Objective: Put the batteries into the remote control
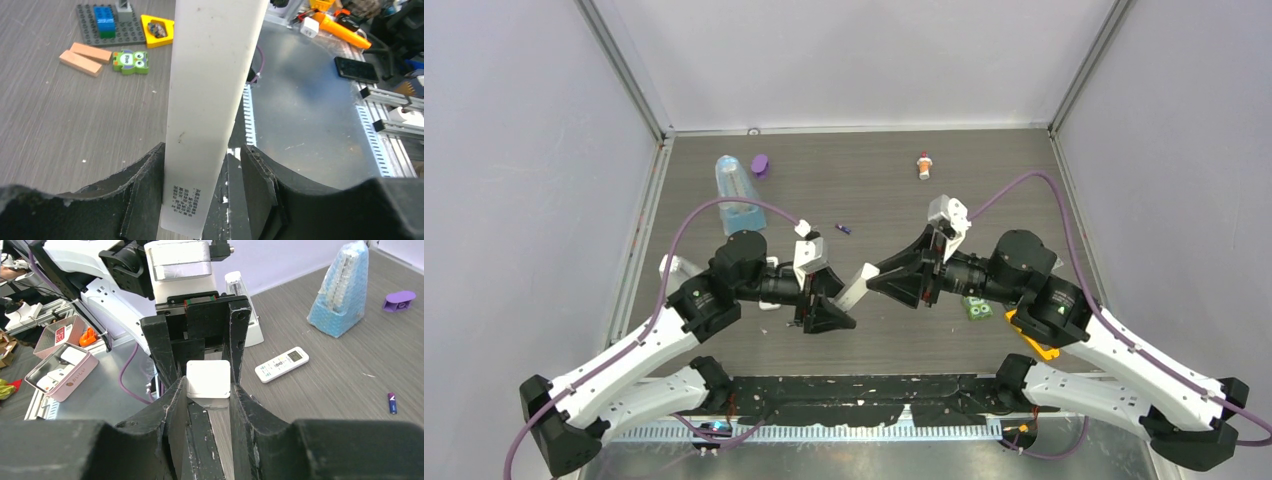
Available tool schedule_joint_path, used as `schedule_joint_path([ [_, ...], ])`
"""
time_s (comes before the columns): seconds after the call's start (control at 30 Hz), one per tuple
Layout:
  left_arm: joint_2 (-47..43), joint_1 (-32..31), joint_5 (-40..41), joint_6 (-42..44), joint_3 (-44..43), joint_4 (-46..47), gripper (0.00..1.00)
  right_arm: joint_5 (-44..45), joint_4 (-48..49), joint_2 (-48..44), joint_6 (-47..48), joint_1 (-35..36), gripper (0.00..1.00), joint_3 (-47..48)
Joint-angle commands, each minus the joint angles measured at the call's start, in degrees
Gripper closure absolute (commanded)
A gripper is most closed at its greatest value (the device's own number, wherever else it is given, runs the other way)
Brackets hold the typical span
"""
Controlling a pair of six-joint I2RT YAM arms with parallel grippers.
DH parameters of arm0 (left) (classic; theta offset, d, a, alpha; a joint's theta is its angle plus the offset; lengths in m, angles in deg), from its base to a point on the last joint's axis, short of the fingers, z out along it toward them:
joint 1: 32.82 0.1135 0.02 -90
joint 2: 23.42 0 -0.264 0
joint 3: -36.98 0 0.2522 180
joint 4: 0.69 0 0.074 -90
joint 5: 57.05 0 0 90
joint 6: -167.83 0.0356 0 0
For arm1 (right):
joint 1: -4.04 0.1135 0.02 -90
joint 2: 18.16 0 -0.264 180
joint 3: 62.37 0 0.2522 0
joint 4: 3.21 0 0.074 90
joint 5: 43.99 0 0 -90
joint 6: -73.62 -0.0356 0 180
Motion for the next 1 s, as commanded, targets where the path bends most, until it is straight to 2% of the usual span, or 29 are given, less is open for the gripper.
schedule_joint_path([
  [0.0, -0.4, 0.1, -5.8, -7.3, 1.0, 9.4, 0.49, 0.6, 8.4, -3.6, -0.7, -0.2, 0.95, -1.4],
  [0.07, -0.1, 0.1, -6.8, -8.5, 1.0, 10.4, 0.64, -0.1, 8.9, -4.2, -0.8, -0.2, 0.95, -2.1],
  [0.17, 0.7, 0.1, -6.1, -6.6, 0.0, 7.5, 0.99, -0.7, 8.7, -4.1, -1.1, -0.2, 0.94, -2.5],
  [0.2, 0.8, 0.1, -5.0, -5.1, -0.8, 5.5, 1.0, -0.6, 8.3, -4.0, -1.2, -0.2, 0.93, -2.5],
  [0.27, 0.9, 0.1, -1.2, -1.0, -2.4, 0.2, 1.0, -0.1, 6.6, -3.5, -1.3, -0.2, 0.82, -2.4],
  [0.33, 0.9, 0.0, 5.0, 3.3, -4.5, -5.8, 1.0, 2.6, 3.6, -2.4, -0.7, -0.2, 0.44, -1.9],
  [0.37, 1.1, 0.0, 8.5, 5.7, -5.6, -9.7, 1.0, 4.2, 1.6, -2.0, -0.7, -0.2, 0.37, -2.0],
  [0.4, 1.3, 0.0, 12.5, 8.7, -6.5, -12.0, 1.0, 7.9, 0.7, -1.8, -0.8, -0.2, 0.24, -2.2],
  [0.47, 1.6, 0.0, 20.6, 12.2, -7.5, -14.4, 1.0, 12.5, -0.4, -1.3, -2.1, -0.2, 0.12, -3.2],
  [0.6, 2.2, -0.5, 29.2, 15.7, -7.2, -13.5, 1.0, 16.8, 0.3, -0.7, -8.6, -0.3, 0.02, -4.4],
  [0.77, 1.6, -2.8, 38.0, 22.9, -6.7, -13.8, 1.0, 20.0, 3.7, 0.5, -19.9, -0.3, 0.01, -4.8],
  [0.97, -1.4, -3.0, 38.7, 25.6, -4.7, -12.0, 1.0, 19.8, 3.5, 7.3, -25.1, -0.3, 0.02, -2.9],
])
